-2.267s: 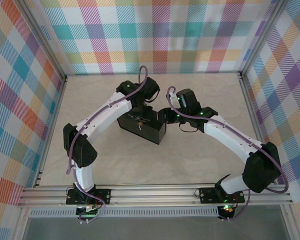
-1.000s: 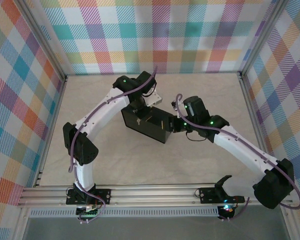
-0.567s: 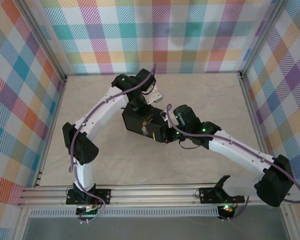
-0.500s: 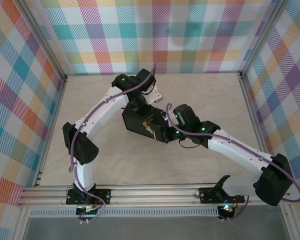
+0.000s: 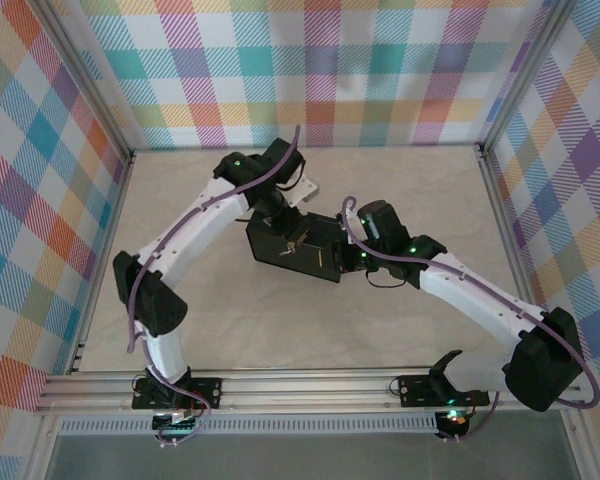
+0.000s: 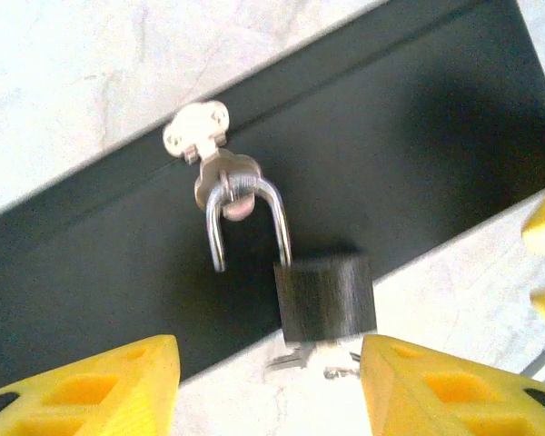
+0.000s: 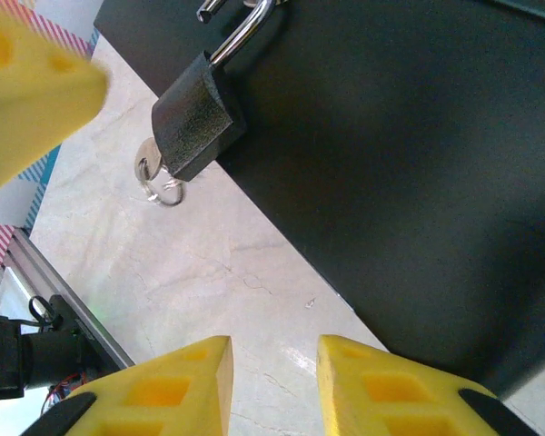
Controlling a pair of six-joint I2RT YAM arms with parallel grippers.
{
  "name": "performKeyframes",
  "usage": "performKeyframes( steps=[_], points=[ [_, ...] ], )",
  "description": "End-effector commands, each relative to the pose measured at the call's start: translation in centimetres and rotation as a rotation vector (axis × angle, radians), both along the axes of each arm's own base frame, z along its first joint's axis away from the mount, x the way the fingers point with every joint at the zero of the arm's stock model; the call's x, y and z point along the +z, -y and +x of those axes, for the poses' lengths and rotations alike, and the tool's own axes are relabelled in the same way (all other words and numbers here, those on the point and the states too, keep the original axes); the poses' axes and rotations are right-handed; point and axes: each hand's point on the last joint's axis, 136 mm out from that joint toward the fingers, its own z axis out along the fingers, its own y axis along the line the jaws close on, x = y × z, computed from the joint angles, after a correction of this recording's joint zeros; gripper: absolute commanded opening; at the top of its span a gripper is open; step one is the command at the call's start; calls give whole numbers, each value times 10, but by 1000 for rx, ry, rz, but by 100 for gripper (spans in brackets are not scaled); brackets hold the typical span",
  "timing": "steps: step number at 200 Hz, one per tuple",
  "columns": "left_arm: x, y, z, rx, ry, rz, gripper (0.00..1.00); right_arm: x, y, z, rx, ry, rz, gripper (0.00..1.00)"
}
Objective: Unlock a padlock with a key
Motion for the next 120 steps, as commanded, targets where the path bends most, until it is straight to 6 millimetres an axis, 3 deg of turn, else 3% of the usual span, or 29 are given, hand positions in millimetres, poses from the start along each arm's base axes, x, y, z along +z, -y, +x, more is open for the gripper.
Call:
performKeyframes(
  steps=[1, 79, 120],
  points=[
    [11, -1, -10, 24, 55, -47, 55, 6, 1, 6, 5, 23, -2, 30],
    [-9, 31, -9, -31, 37, -57, 56, 5, 13, 12, -17, 24, 9, 30],
    [-28, 33, -4, -22, 35, 13, 56, 4, 17, 14, -22, 21, 5, 30]
  ],
)
